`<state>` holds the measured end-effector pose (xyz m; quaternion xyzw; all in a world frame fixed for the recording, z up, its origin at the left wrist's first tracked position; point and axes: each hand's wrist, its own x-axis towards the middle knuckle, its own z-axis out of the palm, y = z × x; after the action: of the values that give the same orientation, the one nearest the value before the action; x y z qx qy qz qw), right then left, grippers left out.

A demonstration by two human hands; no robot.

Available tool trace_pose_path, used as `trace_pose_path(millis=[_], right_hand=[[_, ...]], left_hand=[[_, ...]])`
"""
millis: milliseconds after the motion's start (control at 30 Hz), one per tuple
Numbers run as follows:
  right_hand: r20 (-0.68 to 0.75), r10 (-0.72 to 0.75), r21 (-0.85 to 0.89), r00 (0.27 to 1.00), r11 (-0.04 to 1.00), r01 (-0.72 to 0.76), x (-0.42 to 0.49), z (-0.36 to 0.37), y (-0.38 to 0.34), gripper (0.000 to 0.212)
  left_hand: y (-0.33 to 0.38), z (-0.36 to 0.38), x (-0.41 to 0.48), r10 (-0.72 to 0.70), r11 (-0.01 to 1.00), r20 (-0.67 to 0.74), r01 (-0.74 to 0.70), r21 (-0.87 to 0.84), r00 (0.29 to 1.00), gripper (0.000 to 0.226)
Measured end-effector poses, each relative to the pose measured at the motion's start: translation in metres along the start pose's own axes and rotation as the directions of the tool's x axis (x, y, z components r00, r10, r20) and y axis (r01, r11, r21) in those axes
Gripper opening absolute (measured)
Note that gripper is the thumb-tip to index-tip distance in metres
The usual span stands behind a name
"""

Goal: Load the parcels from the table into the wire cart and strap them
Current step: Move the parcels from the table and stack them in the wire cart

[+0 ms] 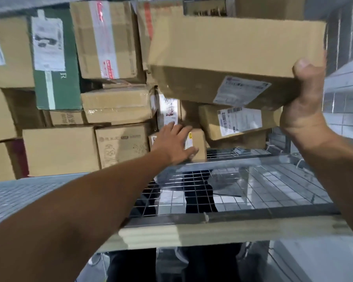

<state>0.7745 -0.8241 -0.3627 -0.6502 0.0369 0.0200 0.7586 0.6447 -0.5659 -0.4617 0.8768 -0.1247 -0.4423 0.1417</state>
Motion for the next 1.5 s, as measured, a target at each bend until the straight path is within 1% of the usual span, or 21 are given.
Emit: trace_pose_path(millis=[33, 67, 100, 167, 200, 267, 333, 367, 433, 500, 567, 633, 700, 867, 967, 1067, 1133, 1200, 1300, 1367, 1500], right_hand=[[-0.012, 0.06, -0.06, 0.998, 0.996, -0.06, -0.037, -0.004, 0.006, 0.093], [-0.029, 0.366, 0.046, 0.93, 0.93, -0.364, -0.04, -0.001, 0.008, 0.091], [-0.043, 0.351, 0.087, 0.935, 0.934, -0.347, -0.037, -0.005, 0.014, 0.087], [-0.118, 0.365, 0.024, 0.923, 0.931, -0.365, -0.046, -0.005, 0.008, 0.08], [-0.083, 0.363, 0.047, 0.928, 0.932, -0.36, -0.042, 0.003, 0.005, 0.073], [-0.11, 0.435, 0.131, 0.894, 0.898, -0.421, -0.041, 0.013, -0.007, 0.044], [-0.13, 0.556, 0.113, 0.821, 0.831, -0.545, -0.045, 0.014, -0.012, 0.037], [-0.156, 0.616, 0.048, 0.772, 0.785, -0.617, -0.045, 0.02, -0.02, 0.037], [-0.167, 0.738, -0.069, 0.654, 0.653, -0.754, -0.043, 0.03, -0.03, 0.041], [-0.146, 0.832, -0.134, 0.535, 0.519, -0.844, -0.047, 0.038, -0.034, 0.048], [-0.11, 0.89, -0.178, 0.442, 0.42, -0.89, -0.049, 0.045, -0.034, 0.06], [-0.123, 0.909, -0.185, 0.399, 0.374, -0.909, -0.048, 0.048, -0.034, 0.071], [-0.177, 0.915, -0.217, 0.362, 0.323, -0.921, -0.046, 0.043, -0.03, 0.081], [-0.19, 0.938, -0.24, 0.29, 0.242, -0.94, -0.061, 0.039, -0.008, 0.089], [-0.2, 0.932, -0.268, 0.303, 0.245, -0.932, -0.069, 0.046, -0.003, 0.076], [-0.217, 0.901, -0.354, 0.375, 0.285, -0.891, -0.071, 0.041, -0.007, 0.063], [-0.231, 0.878, -0.374, 0.419, 0.317, -0.871, -0.072, 0.036, -0.012, 0.074], [-0.21, 0.88, -0.365, 0.427, 0.334, -0.869, -0.074, 0.034, -0.017, 0.074], [-0.123, 0.908, -0.373, 0.401, 0.332, -0.866, -0.08, 0.058, -0.021, 0.064], [-0.033, 0.933, -0.41, 0.357, 0.313, -0.857, -0.087, 0.086, -0.012, 0.061], [-0.026, 0.957, -0.421, 0.288, 0.251, -0.872, -0.092, 0.139, 0.015, 0.065]], left_hand=[[0.0, -0.002, -0.004, -0.031, 0.995, -0.018, 0.029, -0.094, 0.999, 0.08], [0.0, -0.008, -0.007, -0.066, 0.977, -0.045, 0.056, -0.204, 0.997, 0.075], [-0.002, -0.019, -0.011, -0.103, 0.939, -0.051, 0.081, -0.334, 0.993, 0.068], [-0.008, -0.044, -0.027, -0.174, 0.856, -0.061, 0.12, -0.504, 0.983, 0.052], [-0.01, -0.053, -0.041, -0.199, 0.823, -0.091, 0.116, -0.556, 0.976, 0.043], [-0.017, -0.067, -0.073, -0.278, 0.726, -0.159, 0.099, -0.681, 0.947, 0.028], [-0.031, -0.077, -0.101, -0.38, 0.56, -0.193, 0.059, -0.826, 0.905, 0.019], [-0.039, -0.085, -0.112, -0.41, 0.434, -0.195, 0.003, -0.901, 0.891, 0.023], [-0.049, -0.097, -0.122, -0.419, 0.138, -0.167, -0.119, -0.983, 0.893, 0.048], [-0.049, -0.102, -0.119, -0.352, -0.001, -0.102, -0.11, -0.994, 0.93, 0.071], [-0.035, -0.101, -0.111, -0.296, -0.005, -0.05, -0.054, -0.999, 0.954, 0.074], [-0.016, -0.094, -0.1, -0.351, 0.065, -0.03, -0.008, -0.998, 0.936, 0.074], [0.002, -0.083, -0.086, -0.448, 0.117, -0.002, 0.056, -0.991, 0.894, 0.078], [-0.001, -0.08, -0.084, -0.646, 0.27, -0.078, 0.132, -0.954, 0.759, 0.058], [-0.022, -0.095, -0.101, -0.654, 0.273, -0.047, 0.178, -0.945, 0.755, 0.046], [-0.02, -0.102, -0.115, -0.571, 0.327, -0.041, 0.181, -0.928, 0.82, 0.037], [-0.013, -0.099, -0.123, -0.5, 0.274, -0.029, 0.126, -0.953, 0.866, 0.039], [-0.011, -0.098, -0.13, -0.478, 0.193, -0.006, 0.099, -0.976, 0.878, 0.048], [-0.027, -0.099, -0.145, -0.603, 0.196, -0.068, 0.065, -0.978, 0.795, 0.042], [-0.047, -0.097, -0.155, -0.67, 0.158, -0.034, 0.098, -0.983, 0.741, 0.044], [-0.086, -0.085, -0.163, -0.658, 0.101, 0.108, 0.229, -0.968, 0.745, 0.067]])
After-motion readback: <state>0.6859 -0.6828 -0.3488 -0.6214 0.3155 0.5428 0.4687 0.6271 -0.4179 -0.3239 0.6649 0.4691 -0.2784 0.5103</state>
